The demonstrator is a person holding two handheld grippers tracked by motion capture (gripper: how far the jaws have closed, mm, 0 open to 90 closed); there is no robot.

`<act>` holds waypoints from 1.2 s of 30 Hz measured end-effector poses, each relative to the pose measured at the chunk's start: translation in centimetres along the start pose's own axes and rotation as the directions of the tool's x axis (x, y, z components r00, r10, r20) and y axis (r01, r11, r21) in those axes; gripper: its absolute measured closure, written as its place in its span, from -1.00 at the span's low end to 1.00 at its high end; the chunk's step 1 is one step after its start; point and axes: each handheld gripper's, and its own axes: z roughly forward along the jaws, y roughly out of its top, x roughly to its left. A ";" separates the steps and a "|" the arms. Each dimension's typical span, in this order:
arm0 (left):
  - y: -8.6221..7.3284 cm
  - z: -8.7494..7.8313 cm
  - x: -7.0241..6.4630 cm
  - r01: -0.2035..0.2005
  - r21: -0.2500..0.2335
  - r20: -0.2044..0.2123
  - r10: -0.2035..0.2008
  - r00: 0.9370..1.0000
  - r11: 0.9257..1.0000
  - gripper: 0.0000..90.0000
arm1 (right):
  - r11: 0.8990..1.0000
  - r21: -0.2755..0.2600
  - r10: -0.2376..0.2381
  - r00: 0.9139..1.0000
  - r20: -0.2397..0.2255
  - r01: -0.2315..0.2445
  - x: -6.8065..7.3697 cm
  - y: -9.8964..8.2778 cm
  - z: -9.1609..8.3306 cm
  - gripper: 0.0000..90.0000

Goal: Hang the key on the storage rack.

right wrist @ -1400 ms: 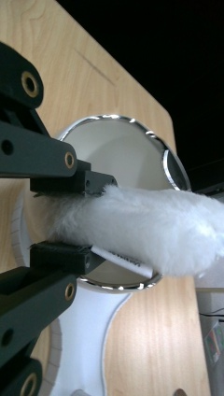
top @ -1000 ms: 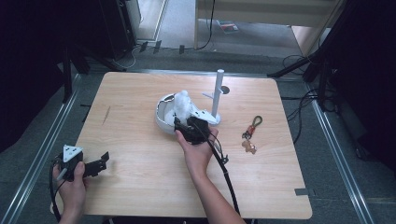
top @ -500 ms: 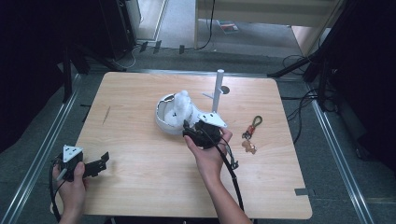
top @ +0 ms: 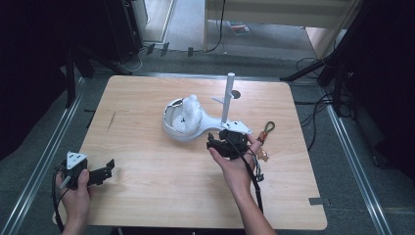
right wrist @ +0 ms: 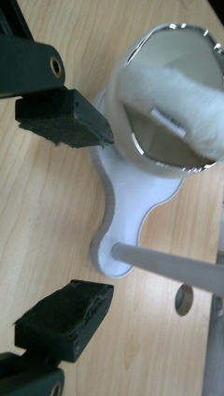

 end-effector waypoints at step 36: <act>0.0 0.0 0.1 0.000 -0.004 0.003 0.000 1.000 1.000 -0.99 | 0.949 0.282 0.077 0.972 0.223 -0.140 -11.1 -0.2 3.6 -0.35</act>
